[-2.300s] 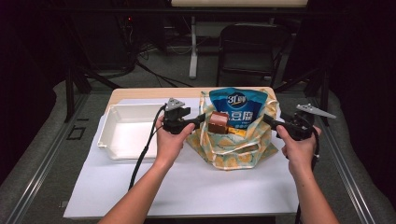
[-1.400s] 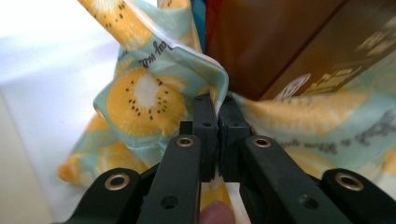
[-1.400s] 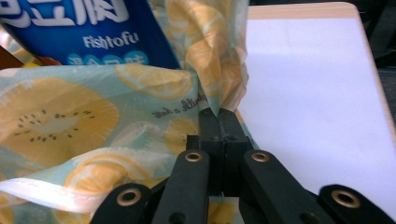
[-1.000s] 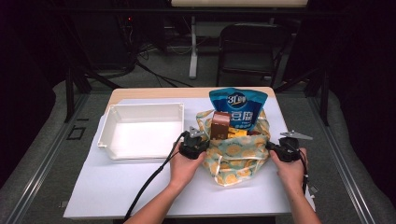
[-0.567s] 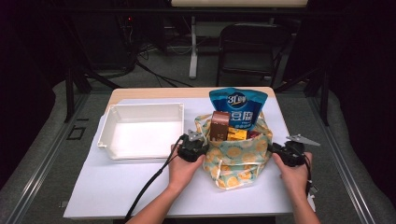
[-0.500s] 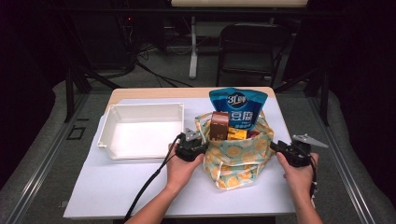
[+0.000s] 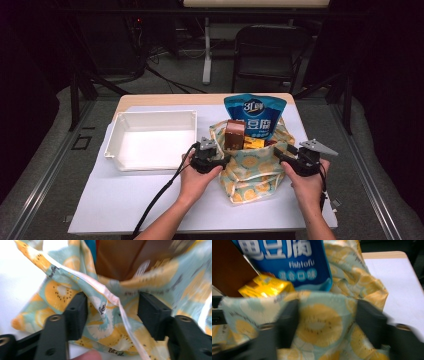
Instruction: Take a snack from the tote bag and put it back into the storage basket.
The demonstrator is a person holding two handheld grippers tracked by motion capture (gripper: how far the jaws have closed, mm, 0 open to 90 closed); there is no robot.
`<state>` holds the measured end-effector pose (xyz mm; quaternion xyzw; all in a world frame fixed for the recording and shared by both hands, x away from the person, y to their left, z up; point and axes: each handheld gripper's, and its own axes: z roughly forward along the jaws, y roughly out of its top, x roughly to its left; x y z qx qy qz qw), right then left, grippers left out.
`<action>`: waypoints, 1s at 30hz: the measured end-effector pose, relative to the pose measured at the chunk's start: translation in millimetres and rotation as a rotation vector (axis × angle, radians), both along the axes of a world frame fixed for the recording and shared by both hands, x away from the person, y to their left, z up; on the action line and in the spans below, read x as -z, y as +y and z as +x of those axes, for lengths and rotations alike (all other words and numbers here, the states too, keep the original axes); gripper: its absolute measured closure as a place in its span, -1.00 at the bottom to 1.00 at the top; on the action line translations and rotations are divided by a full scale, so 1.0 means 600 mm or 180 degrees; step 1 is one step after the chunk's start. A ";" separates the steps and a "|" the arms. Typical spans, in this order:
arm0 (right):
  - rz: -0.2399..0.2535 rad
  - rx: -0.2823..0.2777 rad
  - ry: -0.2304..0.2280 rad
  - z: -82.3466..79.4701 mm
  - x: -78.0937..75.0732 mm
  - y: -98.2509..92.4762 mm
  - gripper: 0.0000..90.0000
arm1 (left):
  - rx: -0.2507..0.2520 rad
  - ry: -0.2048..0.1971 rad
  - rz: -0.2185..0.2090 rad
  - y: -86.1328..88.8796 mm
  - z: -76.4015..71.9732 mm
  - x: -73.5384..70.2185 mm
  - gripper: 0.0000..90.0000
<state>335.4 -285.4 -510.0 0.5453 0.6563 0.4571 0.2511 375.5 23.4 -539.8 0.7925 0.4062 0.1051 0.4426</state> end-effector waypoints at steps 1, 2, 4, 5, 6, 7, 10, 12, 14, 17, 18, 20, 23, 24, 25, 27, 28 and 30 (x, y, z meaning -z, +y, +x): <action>-0.0048 -0.0006 0.0022 0.000 0.006 0.004 0.42 | 0.0019 0.0018 0.0022 -0.001 0.001 0.002 0.18; -0.0083 -0.0030 0.0008 -0.002 0.010 0.005 0.49 | 0.0016 0.0030 0.0046 -0.003 0.001 0.004 0.35; -0.0164 0.0008 -0.0015 -0.008 0.008 0.002 1.00 | 0.0012 0.0078 0.0057 -0.003 0.003 0.006 0.71; -0.0168 -0.0013 0.0017 -0.009 0.006 -0.002 1.00 | 0.0002 0.0108 0.0050 -0.002 0.004 0.006 0.79; -0.0158 -0.0028 0.0055 -0.010 0.006 -0.005 1.00 | -0.0011 0.0113 0.0058 0.000 0.005 0.005 0.88; -0.0134 -0.0039 0.0103 -0.011 0.008 -0.008 1.00 | -0.0009 0.0113 0.0028 0.001 0.005 0.004 0.96; -0.0190 -0.0056 0.0294 -0.016 0.015 -0.014 1.00 | 0.0042 0.0081 0.0042 0.002 0.000 0.002 0.99; -0.0230 -0.0065 0.0406 -0.017 0.025 -0.015 1.00 | 0.0074 0.0067 0.0115 0.000 -0.002 0.006 0.99; -0.0239 -0.0081 0.0607 -0.012 0.041 -0.016 1.00 | 0.0082 0.0122 0.0134 -0.002 -0.002 0.015 1.00; -0.0228 -0.0093 0.0850 -0.003 0.065 -0.015 1.00 | 0.0044 0.0204 0.0208 -0.007 -0.003 0.026 1.00; -0.0215 -0.0082 0.0886 0.000 0.072 -0.011 1.00 | 0.0029 0.0184 0.0322 -0.008 -0.003 0.031 1.00; -0.0328 -0.0072 0.0961 0.001 0.076 -0.008 1.00 | 0.0017 0.0137 0.0440 -0.009 -0.004 0.040 1.00; -0.0324 -0.0022 0.0982 0.000 0.076 -0.012 1.00 | 0.0025 0.0138 0.0426 -0.006 -0.004 0.039 1.00; -0.0304 0.0003 0.1001 -0.002 0.075 -0.014 1.00 | 0.0041 0.0125 0.0432 -0.004 -0.005 0.039 0.99; -0.0238 0.0016 0.0982 -0.005 0.075 -0.018 1.00 | 0.0041 0.0125 0.0432 -0.004 -0.005 0.039 0.95; -0.0080 -0.0054 0.0821 -0.018 0.075 -0.024 0.74 | 0.0011 0.0076 0.0228 0.009 -0.013 0.025 0.83; -0.0142 -0.0133 0.0823 -0.026 0.065 -0.031 0.58 | 0.0023 0.0023 0.0170 0.016 -0.016 0.016 0.74; -0.0073 -0.0145 0.0611 -0.043 0.048 -0.036 0.43 | 0.0085 -0.0058 0.0017 0.029 -0.022 -0.004 0.65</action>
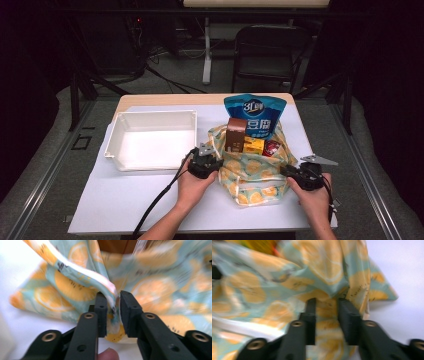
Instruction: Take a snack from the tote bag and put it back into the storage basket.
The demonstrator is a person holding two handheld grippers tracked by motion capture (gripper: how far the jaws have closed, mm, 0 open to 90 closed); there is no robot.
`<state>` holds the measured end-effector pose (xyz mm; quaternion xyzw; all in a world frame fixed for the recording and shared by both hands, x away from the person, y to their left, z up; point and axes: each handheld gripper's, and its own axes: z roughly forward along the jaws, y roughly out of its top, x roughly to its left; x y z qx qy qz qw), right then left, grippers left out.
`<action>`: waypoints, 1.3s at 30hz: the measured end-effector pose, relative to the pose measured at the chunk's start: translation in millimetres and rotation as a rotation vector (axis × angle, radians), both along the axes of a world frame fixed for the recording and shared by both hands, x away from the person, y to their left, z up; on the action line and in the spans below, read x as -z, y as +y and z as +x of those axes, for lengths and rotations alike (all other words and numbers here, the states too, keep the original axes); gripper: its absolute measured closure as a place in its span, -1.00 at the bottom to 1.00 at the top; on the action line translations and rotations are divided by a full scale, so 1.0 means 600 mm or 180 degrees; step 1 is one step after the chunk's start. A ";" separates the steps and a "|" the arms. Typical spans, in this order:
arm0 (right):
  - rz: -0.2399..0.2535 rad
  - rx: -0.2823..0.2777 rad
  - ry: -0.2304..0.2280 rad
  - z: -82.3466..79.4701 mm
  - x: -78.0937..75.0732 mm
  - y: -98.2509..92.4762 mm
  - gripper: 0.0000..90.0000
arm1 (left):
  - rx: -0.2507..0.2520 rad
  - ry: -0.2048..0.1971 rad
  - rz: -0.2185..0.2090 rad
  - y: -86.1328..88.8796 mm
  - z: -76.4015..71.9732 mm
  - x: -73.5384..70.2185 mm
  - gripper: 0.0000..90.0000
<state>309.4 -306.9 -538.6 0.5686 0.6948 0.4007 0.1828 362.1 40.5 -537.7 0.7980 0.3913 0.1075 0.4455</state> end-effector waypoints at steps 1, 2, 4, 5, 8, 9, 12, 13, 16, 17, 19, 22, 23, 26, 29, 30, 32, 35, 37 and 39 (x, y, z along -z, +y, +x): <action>0.0027 0.0030 -0.0111 -0.008 -0.010 -0.001 0.37 | 0.0029 -0.0043 -0.0065 0.004 -0.002 -0.008 0.59; 0.0019 0.0031 -0.0190 -0.014 -0.019 -0.004 0.35 | 0.0039 -0.0132 -0.0135 0.011 -0.006 -0.022 0.54; 0.0016 0.0100 -0.0493 -0.023 -0.049 -0.005 0.30 | 0.0037 -0.0180 -0.0185 0.017 -0.009 -0.032 0.48; 0.0033 0.0123 -0.0579 -0.023 -0.062 -0.006 0.28 | 0.0015 -0.0255 -0.0292 0.026 -0.010 -0.051 0.44; 0.0103 0.0144 -0.0663 -0.007 -0.082 0.002 0.16 | -0.0070 -0.0275 -0.0368 0.029 -0.003 -0.064 0.33; 0.0103 0.0144 -0.0663 -0.007 -0.082 0.002 0.16 | -0.0070 -0.0275 -0.0368 0.029 -0.003 -0.064 0.24; 0.0176 0.0325 -0.0540 0.032 -0.074 0.027 -0.14 | -0.0215 -0.0005 -0.0292 0.012 0.019 -0.051 -0.08; 0.0178 0.0358 -0.0461 0.041 -0.067 0.032 -0.18 | -0.0233 0.0036 -0.0216 0.006 0.024 -0.043 -0.16; 0.0074 0.0535 -0.0290 0.055 -0.047 0.042 -0.09 | -0.0254 0.0049 -0.0075 -0.009 0.029 -0.023 -0.15; 0.0129 0.0527 -0.0314 0.054 -0.044 0.040 0.05 | -0.0245 0.0026 -0.0047 -0.015 0.029 -0.022 -0.09; 0.0203 0.0454 -0.0330 0.050 -0.044 0.033 0.47 | -0.0212 0.0127 -0.0067 -0.021 0.032 -0.017 0.14; 0.0203 0.0365 -0.0397 0.044 -0.045 0.032 1.00 | -0.0208 0.0104 0.0101 -0.033 0.028 -0.008 0.52; 0.0212 0.0347 -0.0379 0.042 -0.045 0.028 1.00 | -0.0175 0.0123 0.0145 -0.035 0.026 -0.006 0.70; 0.0115 0.0382 -0.0305 0.041 -0.039 0.020 1.00 | -0.0145 0.0087 0.0246 -0.037 0.025 0.001 0.97; 0.0011 0.0386 -0.0162 0.041 -0.026 0.013 1.00 | -0.0132 0.0118 0.0284 -0.038 0.024 0.014 0.99; 0.0053 0.0425 -0.0128 0.044 -0.016 0.014 1.00 | -0.0111 0.0121 0.0336 -0.038 0.024 0.017 1.00; 0.0027 0.0402 0.0025 0.049 0.001 0.011 1.00 | -0.0083 0.0161 0.0414 -0.041 0.024 0.030 1.00; 0.0014 0.0408 0.0209 0.060 0.021 0.010 1.00 | -0.0123 0.0192 0.0413 -0.041 0.024 0.043 1.00; 0.0021 0.0420 0.0258 0.067 0.034 0.008 1.00 | -0.0124 0.0128 0.0455 -0.042 0.024 0.044 1.00; 0.0009 0.0405 0.0283 0.068 0.037 0.003 1.00 | -0.0112 0.0105 0.0466 -0.042 0.023 0.044 1.00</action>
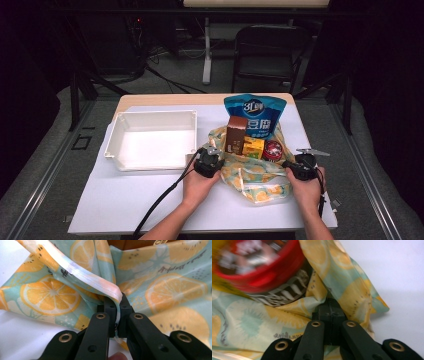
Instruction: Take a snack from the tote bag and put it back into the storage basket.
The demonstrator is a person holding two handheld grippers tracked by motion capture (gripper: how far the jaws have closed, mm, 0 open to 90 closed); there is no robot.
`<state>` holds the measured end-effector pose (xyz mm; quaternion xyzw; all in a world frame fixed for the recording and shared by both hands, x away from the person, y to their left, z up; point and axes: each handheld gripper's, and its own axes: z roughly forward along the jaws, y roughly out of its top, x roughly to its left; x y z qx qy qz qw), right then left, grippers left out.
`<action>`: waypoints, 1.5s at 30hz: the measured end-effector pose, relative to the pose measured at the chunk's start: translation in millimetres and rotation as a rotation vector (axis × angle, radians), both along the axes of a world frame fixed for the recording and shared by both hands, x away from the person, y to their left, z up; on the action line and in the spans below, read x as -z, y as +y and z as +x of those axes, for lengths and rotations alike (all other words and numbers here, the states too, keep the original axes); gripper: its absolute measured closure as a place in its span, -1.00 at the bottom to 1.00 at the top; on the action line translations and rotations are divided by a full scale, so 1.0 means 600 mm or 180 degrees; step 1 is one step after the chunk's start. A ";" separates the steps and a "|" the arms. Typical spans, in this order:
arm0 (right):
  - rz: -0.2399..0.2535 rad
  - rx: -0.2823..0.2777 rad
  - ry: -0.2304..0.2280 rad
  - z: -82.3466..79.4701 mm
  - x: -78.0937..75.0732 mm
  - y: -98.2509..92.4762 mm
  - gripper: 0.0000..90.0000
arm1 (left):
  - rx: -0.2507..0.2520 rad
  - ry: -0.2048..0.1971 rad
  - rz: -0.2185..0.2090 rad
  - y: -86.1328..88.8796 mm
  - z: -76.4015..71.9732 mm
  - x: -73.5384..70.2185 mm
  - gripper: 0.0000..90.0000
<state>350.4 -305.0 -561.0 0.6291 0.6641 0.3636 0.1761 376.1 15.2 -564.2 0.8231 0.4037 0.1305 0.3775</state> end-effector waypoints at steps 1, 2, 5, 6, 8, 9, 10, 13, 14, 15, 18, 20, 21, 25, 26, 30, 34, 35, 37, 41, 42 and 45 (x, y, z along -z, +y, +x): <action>0.0072 0.0064 0.0049 0.002 -0.001 -0.004 1.00 | 0.0008 0.0013 0.0007 0.000 -0.001 0.000 1.00; 0.0019 0.0063 0.0046 0.003 -0.002 -0.006 1.00 | 0.0000 0.0017 -0.0007 0.001 -0.001 0.000 1.00; 0.0056 0.0057 -0.0066 -0.003 -0.004 -0.001 0.83 | 0.0008 -0.0034 -0.0002 0.002 -0.003 0.002 1.00; 0.0032 0.0007 -0.0152 -0.008 -0.010 -0.002 0.73 | 0.0008 -0.0034 -0.0002 0.002 -0.003 0.002 1.00; 0.0092 -0.0023 -0.0398 -0.019 -0.030 -0.005 0.63 | -0.0001 -0.0051 0.0000 0.001 -0.005 0.003 0.99; 0.0068 -0.0049 -0.0505 -0.024 -0.043 -0.009 0.60 | 0.0009 -0.0046 -0.0003 0.002 -0.004 0.002 0.99; -0.0002 -0.0048 -0.0608 -0.028 -0.056 -0.012 0.57 | 0.0012 -0.0044 -0.0004 0.002 -0.004 0.002 0.99; -0.0013 -0.0030 -0.0986 -0.031 -0.083 -0.013 0.46 | -0.0004 -0.0051 -0.0013 0.001 -0.005 0.003 0.99; -0.0006 -0.0049 -0.1065 -0.026 -0.091 -0.013 0.38 | -0.0004 -0.0051 -0.0013 0.001 -0.005 0.003 0.99; -0.0005 -0.0085 -0.1128 -0.017 -0.097 -0.011 0.25 | 0.0001 -0.0037 -0.0028 0.002 -0.005 0.003 0.99; -0.0008 -0.0167 -0.1121 0.002 -0.104 -0.005 0.12 | 0.0001 -0.0028 -0.0049 0.002 -0.004 0.003 0.99; -0.0113 -0.0293 -0.0935 0.038 -0.096 0.004 0.39 | 0.0002 -0.0025 -0.0055 0.002 -0.004 0.004 0.99; -0.0103 -0.0341 -0.0896 0.046 -0.091 0.004 0.60 | 0.0002 -0.0025 -0.0055 0.002 -0.004 0.004 0.99; 0.0080 -0.0130 -0.0580 0.075 -0.058 -0.016 1.00 | 0.0001 -0.0030 -0.0049 0.002 -0.004 0.004 0.99; 0.0150 -0.0093 -0.0497 0.081 -0.047 -0.020 1.00 | 0.0003 -0.0032 -0.0046 0.002 -0.004 0.004 0.99; 0.0001 -0.0169 -0.0187 0.087 -0.011 -0.020 1.00 | 0.0013 -0.0016 -0.0060 0.004 -0.003 0.004 0.99; 0.0061 -0.0137 -0.0094 0.089 0.003 -0.024 1.00 | 0.0005 -0.0015 -0.0067 0.004 -0.003 0.004 0.99; 0.0072 -0.0124 -0.0087 0.089 0.003 -0.024 0.98 | 0.0007 -0.0017 -0.0064 0.004 -0.003 0.004 0.99; 0.0078 -0.0134 -0.0150 0.087 -0.002 -0.027 0.79 | 0.0005 -0.0019 -0.0061 0.004 -0.003 0.004 0.99; 0.0157 -0.0002 -0.0443 0.072 -0.025 -0.034 0.44 | -0.0005 -0.0017 -0.0064 0.004 -0.003 0.003 0.99; 0.0162 -0.0001 -0.0509 0.067 -0.035 -0.036 0.38 | -0.0004 -0.0026 -0.0053 0.005 -0.003 0.003 0.99; 0.0150 0.0031 -0.0684 0.055 -0.053 -0.034 0.31 | -0.0055 -0.0031 -0.0105 0.007 -0.003 0.003 0.96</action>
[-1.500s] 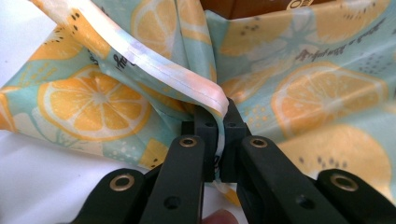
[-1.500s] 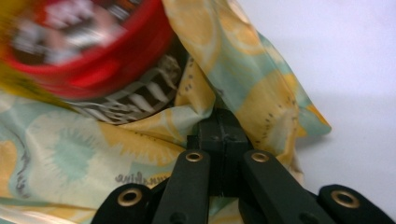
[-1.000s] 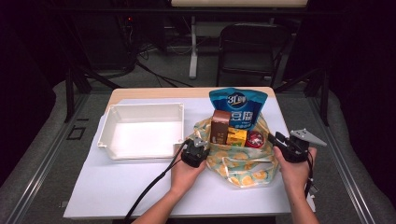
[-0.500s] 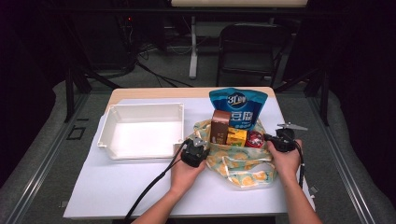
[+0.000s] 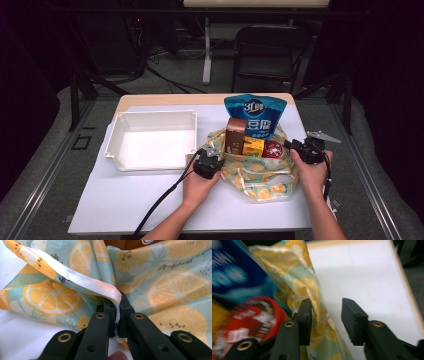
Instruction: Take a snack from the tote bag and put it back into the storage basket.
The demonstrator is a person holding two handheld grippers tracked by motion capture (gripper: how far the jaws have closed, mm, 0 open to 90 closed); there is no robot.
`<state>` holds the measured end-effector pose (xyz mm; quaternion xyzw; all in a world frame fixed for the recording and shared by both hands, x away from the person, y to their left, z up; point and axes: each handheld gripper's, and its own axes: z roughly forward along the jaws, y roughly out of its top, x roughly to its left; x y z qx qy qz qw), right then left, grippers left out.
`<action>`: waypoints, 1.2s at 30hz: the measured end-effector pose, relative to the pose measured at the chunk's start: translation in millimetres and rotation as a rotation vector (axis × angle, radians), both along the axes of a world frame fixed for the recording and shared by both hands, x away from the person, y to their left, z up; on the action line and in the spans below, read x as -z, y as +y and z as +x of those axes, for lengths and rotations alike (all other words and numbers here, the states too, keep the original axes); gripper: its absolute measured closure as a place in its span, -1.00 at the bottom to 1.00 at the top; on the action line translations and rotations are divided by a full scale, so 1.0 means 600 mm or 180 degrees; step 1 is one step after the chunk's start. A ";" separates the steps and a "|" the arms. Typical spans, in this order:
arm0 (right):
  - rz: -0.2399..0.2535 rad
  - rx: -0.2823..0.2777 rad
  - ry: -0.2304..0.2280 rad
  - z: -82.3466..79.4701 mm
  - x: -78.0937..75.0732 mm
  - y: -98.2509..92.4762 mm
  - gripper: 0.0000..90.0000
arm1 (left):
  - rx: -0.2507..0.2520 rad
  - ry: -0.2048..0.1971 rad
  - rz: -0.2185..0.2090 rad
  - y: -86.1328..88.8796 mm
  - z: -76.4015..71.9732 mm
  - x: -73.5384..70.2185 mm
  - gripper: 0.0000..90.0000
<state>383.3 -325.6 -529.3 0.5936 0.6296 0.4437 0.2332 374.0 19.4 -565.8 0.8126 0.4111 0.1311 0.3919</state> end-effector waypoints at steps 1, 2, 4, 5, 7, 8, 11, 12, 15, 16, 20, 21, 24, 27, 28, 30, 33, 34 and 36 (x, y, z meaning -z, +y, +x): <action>-0.0065 -0.0054 -0.0130 -0.010 -0.019 0.003 0.23 | -0.0015 -0.0065 -0.0093 0.004 -0.001 -0.001 0.94; -0.0067 -0.0059 -0.0191 -0.013 -0.026 0.006 0.19 | -0.0015 -0.0065 -0.0093 0.004 -0.001 -0.001 0.92; -0.0125 -0.0162 -0.0321 -0.019 -0.050 0.012 0.12 | 0.0017 -0.0129 -0.0147 0.012 -0.008 -0.011 0.85; -0.0105 -0.0198 -0.0396 -0.020 -0.059 0.015 0.09 | 0.0017 -0.0129 -0.0147 0.012 -0.008 -0.011 0.81; -0.0086 -0.0258 -0.0437 -0.021 -0.069 0.019 0.05 | 0.0015 -0.0192 -0.0200 0.016 -0.013 -0.021 0.76; -0.0014 -0.0403 -0.0470 -0.019 -0.090 0.027 -0.02 | 0.0029 -0.0259 -0.0244 0.021 -0.019 -0.034 0.74; 0.0014 -0.0479 -0.0523 -0.015 -0.109 0.038 -0.07 | 0.0038 -0.0315 -0.0339 0.030 -0.025 -0.051 0.69; 0.0033 -0.0501 -0.0528 -0.013 -0.112 0.041 -0.07 | 0.0025 -0.0314 -0.0391 0.034 -0.026 -0.057 0.68; 0.0062 -0.0505 -0.0553 -0.003 -0.120 0.053 -0.09 | 0.0018 -0.0351 -0.0453 0.047 -0.027 -0.073 0.65; 0.0057 -0.0515 -0.0550 0.000 -0.121 0.055 -0.09 | 0.0004 -0.0354 -0.0482 0.052 -0.027 -0.077 0.64; 0.0039 -0.0539 -0.0559 0.010 -0.126 0.064 -0.09 | -0.0018 -0.0384 -0.0561 0.065 -0.025 -0.090 0.62; 0.0062 -0.0539 -0.0555 0.018 -0.128 0.068 -0.09 | -0.0033 -0.0391 -0.0589 0.073 -0.025 -0.096 0.62; 0.0052 -0.0598 -0.0542 0.030 -0.132 0.077 -0.09 | -0.0031 -0.0393 -0.0661 0.086 -0.023 -0.104 0.60; 0.0027 -0.0617 -0.0555 0.040 -0.135 0.090 -0.08 | 0.0019 -0.0386 -0.0706 0.094 -0.027 -0.107 0.54; 0.0016 -0.0645 -0.0543 0.043 -0.136 0.093 -0.08 | 0.0045 -0.0395 -0.0699 0.095 -0.028 -0.108 0.52; 0.0000 -0.0641 -0.0537 0.049 -0.137 0.100 -0.06 | 0.0077 -0.0415 -0.0687 0.099 -0.033 -0.109 0.50; -0.0012 -0.0666 -0.0509 0.055 -0.137 0.105 -0.01 | 0.0069 -0.0413 -0.0729 0.107 -0.034 -0.112 0.48; -0.0044 -0.0715 -0.0461 0.061 -0.133 0.110 0.08 | 0.0042 -0.0424 -0.0775 0.114 -0.034 -0.115 0.48; -0.0027 -0.0809 -0.0458 0.064 -0.126 0.115 0.25 | 0.0015 -0.0429 -0.0816 0.122 -0.033 -0.118 0.47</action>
